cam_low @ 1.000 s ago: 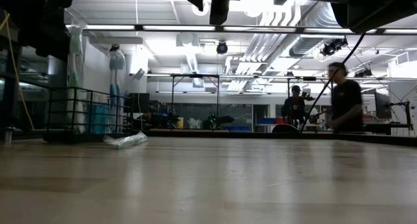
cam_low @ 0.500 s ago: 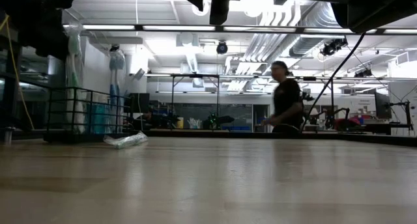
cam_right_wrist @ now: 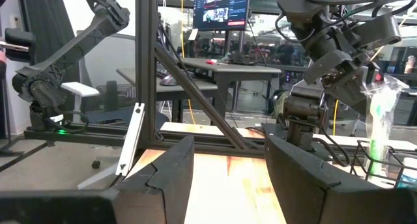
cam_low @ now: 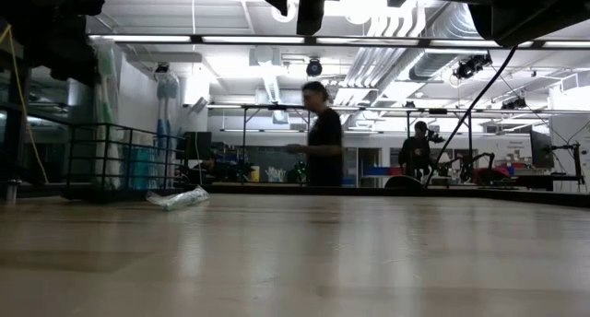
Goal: Pick & Place toothbrushing station
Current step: Put the bottom green toothbrush into the black wire organizer
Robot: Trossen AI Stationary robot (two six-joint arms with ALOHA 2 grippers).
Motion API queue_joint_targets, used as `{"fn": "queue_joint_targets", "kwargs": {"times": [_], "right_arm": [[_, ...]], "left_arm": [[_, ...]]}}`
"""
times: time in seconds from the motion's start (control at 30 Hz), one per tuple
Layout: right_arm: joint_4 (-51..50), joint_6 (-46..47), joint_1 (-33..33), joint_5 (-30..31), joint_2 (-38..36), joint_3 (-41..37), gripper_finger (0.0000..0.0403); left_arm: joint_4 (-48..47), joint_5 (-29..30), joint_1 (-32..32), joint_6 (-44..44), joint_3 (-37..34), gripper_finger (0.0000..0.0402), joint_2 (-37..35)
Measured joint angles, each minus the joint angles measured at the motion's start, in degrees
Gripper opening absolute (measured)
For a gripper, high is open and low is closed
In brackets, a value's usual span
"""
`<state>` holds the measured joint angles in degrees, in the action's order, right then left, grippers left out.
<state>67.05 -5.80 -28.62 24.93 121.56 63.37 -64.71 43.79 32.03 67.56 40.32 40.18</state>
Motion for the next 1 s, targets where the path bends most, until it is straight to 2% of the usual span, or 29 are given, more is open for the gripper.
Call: {"fn": "queue_joint_targets", "kwargs": {"times": [0.2, 0.8, 1.0], "right_arm": [[0.0, 0.0, 0.0, 0.0, 0.0, 0.0, 0.0179], [0.0, 0.0, -0.15, -0.02, 0.0, 0.0, 0.0179], [-0.02, 0.01, -0.26, -0.02, 0.0, 0.0, 0.0179]], "left_arm": [[0.02, -1.46, 0.0, -1.59, -0.04, 0.0136, 0.0], [-0.16, -3.25, 0.0, -3.75, -0.04, 0.0136, -5.58], [-2.8, -6.26, 0.0, -1.95, -0.02, 0.0135, -6.03]]}}
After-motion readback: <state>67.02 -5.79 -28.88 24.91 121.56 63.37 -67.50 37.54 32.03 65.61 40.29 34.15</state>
